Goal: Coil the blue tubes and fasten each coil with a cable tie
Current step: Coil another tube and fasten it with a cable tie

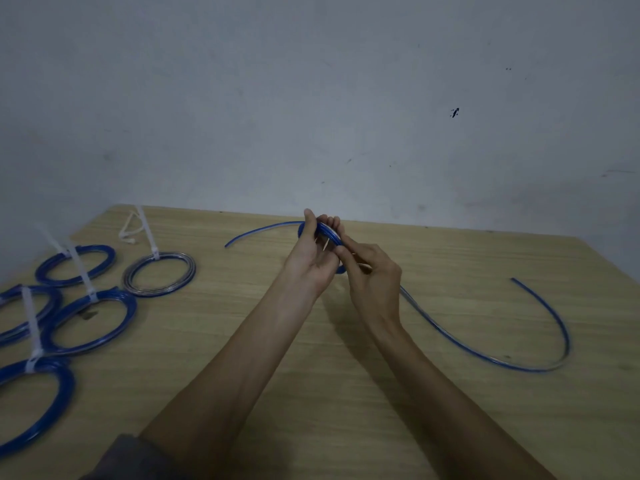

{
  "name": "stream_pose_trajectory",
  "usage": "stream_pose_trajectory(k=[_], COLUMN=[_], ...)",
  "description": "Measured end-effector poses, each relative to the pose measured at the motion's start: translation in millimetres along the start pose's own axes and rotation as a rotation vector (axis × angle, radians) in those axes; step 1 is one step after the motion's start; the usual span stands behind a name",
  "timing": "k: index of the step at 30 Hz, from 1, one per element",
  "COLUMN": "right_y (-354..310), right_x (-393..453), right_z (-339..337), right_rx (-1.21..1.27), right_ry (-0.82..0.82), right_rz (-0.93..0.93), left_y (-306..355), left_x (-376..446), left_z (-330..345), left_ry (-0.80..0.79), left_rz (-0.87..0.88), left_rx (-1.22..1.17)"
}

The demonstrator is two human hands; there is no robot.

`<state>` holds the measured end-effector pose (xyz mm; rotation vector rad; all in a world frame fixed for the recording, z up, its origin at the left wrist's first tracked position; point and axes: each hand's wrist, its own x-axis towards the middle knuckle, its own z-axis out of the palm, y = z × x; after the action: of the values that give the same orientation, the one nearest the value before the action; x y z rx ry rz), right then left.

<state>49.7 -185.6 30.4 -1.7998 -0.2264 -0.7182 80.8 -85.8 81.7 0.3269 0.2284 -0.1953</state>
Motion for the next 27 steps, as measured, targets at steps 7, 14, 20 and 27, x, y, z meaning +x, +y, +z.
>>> stream_pose_trajectory(k=[7,14,20,27], right_y=[-3,-1,-4,9], right_x=[1,26,23,18], right_z=[-4,-26,-25,-16], right_rx=[-0.054,-0.047,0.039,0.230], right_ry=[-0.095,-0.131,-0.192,-0.339], right_rz=[-0.087,0.062,0.100,0.222], left_y=[1,-4,-2,0], left_x=[3,3,2,3], left_z=[-4,-15,-20,-24], left_ry=[0.020,0.006,0.062,0.145], left_rz=[0.014,0.014,0.010,0.048], left_rx=[0.051,0.424,0.363,0.197])
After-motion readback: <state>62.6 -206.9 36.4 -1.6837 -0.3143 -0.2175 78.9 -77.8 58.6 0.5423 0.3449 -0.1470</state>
